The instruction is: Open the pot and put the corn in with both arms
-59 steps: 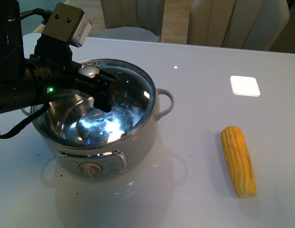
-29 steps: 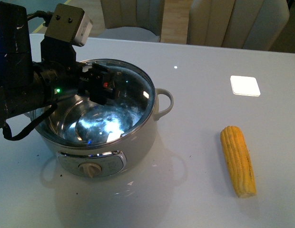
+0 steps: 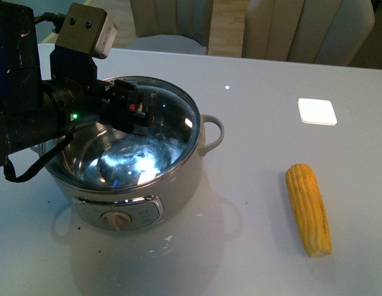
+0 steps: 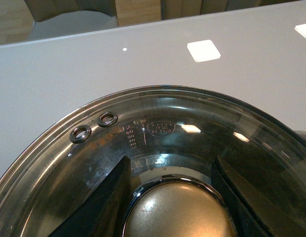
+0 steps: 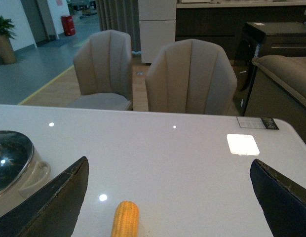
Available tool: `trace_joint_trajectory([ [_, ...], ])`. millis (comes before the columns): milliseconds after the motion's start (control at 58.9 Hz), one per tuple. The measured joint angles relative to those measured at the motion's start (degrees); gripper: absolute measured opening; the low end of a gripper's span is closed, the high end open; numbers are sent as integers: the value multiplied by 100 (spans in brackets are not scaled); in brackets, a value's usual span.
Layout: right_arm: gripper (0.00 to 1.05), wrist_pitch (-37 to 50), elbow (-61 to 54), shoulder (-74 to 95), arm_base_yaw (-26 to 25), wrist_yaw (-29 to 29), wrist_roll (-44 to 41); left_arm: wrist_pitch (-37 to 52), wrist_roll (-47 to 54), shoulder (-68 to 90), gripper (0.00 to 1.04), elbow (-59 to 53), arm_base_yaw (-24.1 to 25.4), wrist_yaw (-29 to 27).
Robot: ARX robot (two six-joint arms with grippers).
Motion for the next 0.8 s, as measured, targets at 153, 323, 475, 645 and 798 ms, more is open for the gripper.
trace_joint_trajectory([
  [153, 96, 0, 0, 0, 0, 0, 0, -192, -7, -162, 43, 13, 0, -96],
  [323, 96, 0, 0, 0, 0, 0, 0, -647, 42, -533, 43, 179, 13, -308],
  [475, 96, 0, 0, 0, 0, 0, 0, -955, 42, -933, 43, 317, 11, -308],
  [645, 96, 0, 0, 0, 0, 0, 2, -1196, 0, -1493, 43, 337, 55, -271],
  [798, 96, 0, 0, 0, 0, 2, 0, -1261, -90, -2247, 43, 144, 518, -52],
])
